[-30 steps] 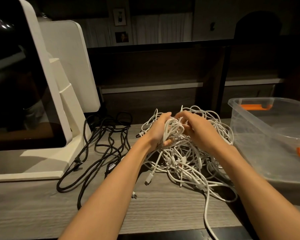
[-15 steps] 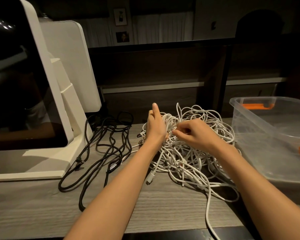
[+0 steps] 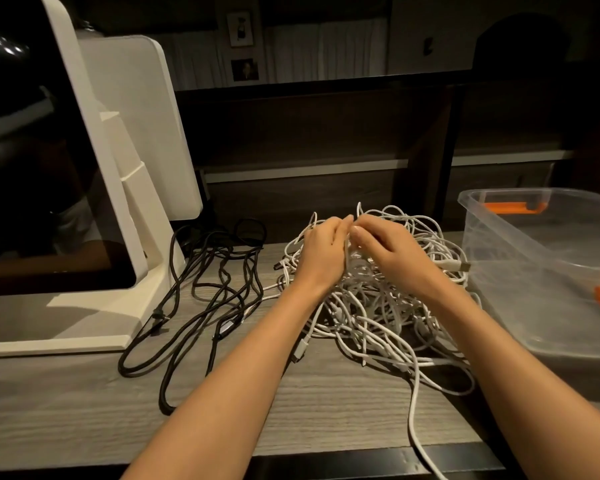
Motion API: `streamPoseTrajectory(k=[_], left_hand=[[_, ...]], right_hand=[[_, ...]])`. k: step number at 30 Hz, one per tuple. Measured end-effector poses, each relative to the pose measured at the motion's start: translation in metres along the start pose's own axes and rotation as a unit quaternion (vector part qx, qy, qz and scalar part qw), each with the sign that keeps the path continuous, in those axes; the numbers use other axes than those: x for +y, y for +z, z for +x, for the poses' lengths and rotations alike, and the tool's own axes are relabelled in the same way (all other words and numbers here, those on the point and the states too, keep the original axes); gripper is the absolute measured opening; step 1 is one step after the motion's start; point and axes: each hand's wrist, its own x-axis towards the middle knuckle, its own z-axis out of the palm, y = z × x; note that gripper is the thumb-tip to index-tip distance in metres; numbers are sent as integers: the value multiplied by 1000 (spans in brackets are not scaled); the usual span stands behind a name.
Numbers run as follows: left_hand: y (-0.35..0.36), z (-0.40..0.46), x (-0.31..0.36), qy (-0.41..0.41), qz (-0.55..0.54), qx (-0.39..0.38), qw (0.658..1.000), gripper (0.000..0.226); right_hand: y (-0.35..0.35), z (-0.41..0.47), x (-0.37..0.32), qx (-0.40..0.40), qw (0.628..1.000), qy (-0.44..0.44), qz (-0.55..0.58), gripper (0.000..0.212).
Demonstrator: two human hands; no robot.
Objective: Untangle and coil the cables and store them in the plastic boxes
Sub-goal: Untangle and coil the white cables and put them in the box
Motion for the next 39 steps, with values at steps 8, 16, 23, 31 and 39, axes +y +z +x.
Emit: streamPoseTrajectory(k=[8, 16, 23, 31, 39], left_hand=[[0, -1, 9, -65, -120, -59, 989, 33], [1, 8, 1, -140, -135, 85, 977, 25], [-5, 13, -8, -135, -103, 183, 968, 26], [-3, 7, -11, 12, 47, 157, 986, 23], [-4, 8, -6, 37, 2, -16, 999, 14]], right_hand=[[-7, 2, 20, 28, 989, 130, 71, 28], [1, -2, 11, -41, 964, 43, -258, 20], [1, -5, 1, -109, 985, -4, -133, 16], [4, -6, 3, 32, 972, -143, -185, 35], [2, -2, 6, 67, 994, -45, -77, 21]])
